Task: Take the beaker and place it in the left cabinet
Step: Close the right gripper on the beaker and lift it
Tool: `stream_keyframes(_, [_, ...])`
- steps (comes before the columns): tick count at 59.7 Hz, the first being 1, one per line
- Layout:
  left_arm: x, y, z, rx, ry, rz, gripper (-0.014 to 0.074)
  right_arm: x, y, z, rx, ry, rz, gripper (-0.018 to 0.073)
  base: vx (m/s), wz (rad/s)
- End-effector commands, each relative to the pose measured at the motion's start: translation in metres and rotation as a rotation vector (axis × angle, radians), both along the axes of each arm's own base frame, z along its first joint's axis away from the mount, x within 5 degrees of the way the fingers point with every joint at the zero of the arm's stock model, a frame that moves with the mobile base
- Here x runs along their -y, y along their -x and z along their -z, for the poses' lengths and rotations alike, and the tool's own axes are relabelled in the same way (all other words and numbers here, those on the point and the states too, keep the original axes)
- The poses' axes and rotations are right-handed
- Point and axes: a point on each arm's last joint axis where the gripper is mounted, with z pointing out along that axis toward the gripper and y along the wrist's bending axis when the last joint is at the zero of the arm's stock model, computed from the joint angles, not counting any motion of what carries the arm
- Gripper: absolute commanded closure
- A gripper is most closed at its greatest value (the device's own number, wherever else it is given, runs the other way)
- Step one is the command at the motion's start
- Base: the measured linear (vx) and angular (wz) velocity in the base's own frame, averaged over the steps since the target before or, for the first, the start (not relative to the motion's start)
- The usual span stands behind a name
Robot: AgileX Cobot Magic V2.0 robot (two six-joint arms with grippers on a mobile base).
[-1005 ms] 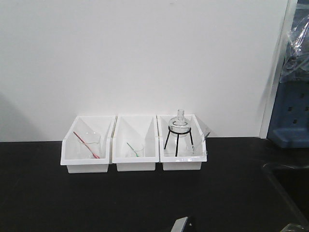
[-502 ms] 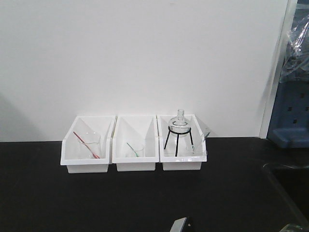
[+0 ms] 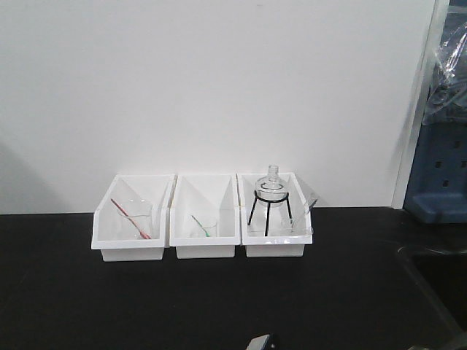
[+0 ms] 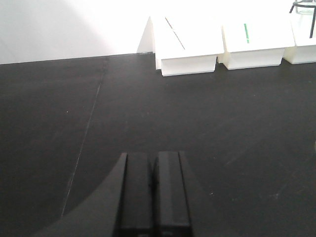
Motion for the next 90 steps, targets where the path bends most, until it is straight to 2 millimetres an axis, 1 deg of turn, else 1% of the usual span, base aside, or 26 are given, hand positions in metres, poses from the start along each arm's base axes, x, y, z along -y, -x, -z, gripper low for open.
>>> stream_keyframes(1, [0.001,0.0,-0.012,0.104,0.011,0.014,0.0593,-0.009,-0.003,-0.034,0.108,-0.176,0.001,-0.0008,0.0,0.0])
stream_keyframes(13, [0.001,0.0,-0.012,0.104,0.011,0.014,0.0593,-0.013,-0.003,-0.034,0.104,-0.176,0.032,-0.0052,0.0,0.0])
stream_keyframes(23, [0.001,0.0,-0.012,0.104,0.011,0.014,0.0593,-0.018,-0.004,-0.032,0.095,-0.184,0.059,-0.0051,0.0,0.0])
stream_keyframes(40, [0.001,0.0,-0.012,0.104,0.011,0.014,0.0593,-0.035,-0.013,-0.028,0.112,-0.209,0.019,-0.0043,0.0,0.0])
stream_keyframes(45, [0.001,0.0,-0.012,0.104,0.011,0.014,0.0593,-0.036,-0.015,-0.029,0.117,-0.217,0.025,-0.002,0.0,0.0])
stream_keyframes(48, [0.001,0.0,-0.012,0.104,0.011,0.014,0.0593,-0.036,-0.015,-0.029,0.116,-0.22,0.032,0.0006,0.0,0.0])
stream_keyframes(54, [0.001,0.0,-0.012,0.104,0.011,0.014,0.0593,-0.035,-0.016,-0.029,0.114,-0.216,0.035,0.0122,0.0,0.0])
stream_keyframes(61, [0.001,0.0,-0.012,0.104,0.011,0.014,0.0593,-0.035,-0.015,-0.029,0.114,-0.215,0.031,0.0342,0.0,0.0])
stream_keyframes(64, [0.001,0.0,-0.012,0.104,0.011,0.014,0.0593,-0.035,-0.015,-0.029,0.109,-0.218,0.026,0.0464,0.0,0.0])
stream_keyframes(67, [0.001,0.0,-0.012,0.104,0.011,0.014,0.0593,-0.034,-0.015,-0.032,0.095,-0.223,0.028,0.0564,0.0,0.0])
stream_keyframes(68, [0.001,0.0,-0.012,0.104,0.011,0.014,0.0593,-0.034,-0.015,-0.032,0.087,-0.222,0.029,0.0575,0.0,0.0])
stream_keyframes(73, [0.001,0.0,-0.012,0.104,0.011,0.014,0.0593,-0.034,-0.016,-0.039,0.034,-0.217,0.042,0.0571,0.0,0.0])
stream_keyframes(77, [0.001,0.0,-0.012,0.104,0.011,0.014,0.0593,-0.034,-0.016,-0.049,0.018,-0.181,0.051,0.0565,0.0,0.0])
stream_keyframes(83, [0.001,0.0,-0.012,0.104,0.011,0.014,0.0593,-0.03,-0.018,-0.074,-0.04,-0.115,0.117,0.0564,0.0,0.0])
stream_keyframes(87, [0.001,0.0,-0.012,0.104,0.011,0.014,0.0593,-0.024,-0.019,-0.094,-0.068,-0.056,0.179,0.0564,0.0,0.0])
stream_keyframes(90, [0.001,0.0,-0.012,0.104,0.011,0.014,0.0593,-0.018,-0.017,-0.111,-0.054,0.008,0.22,0.0564,0.0,0.0])
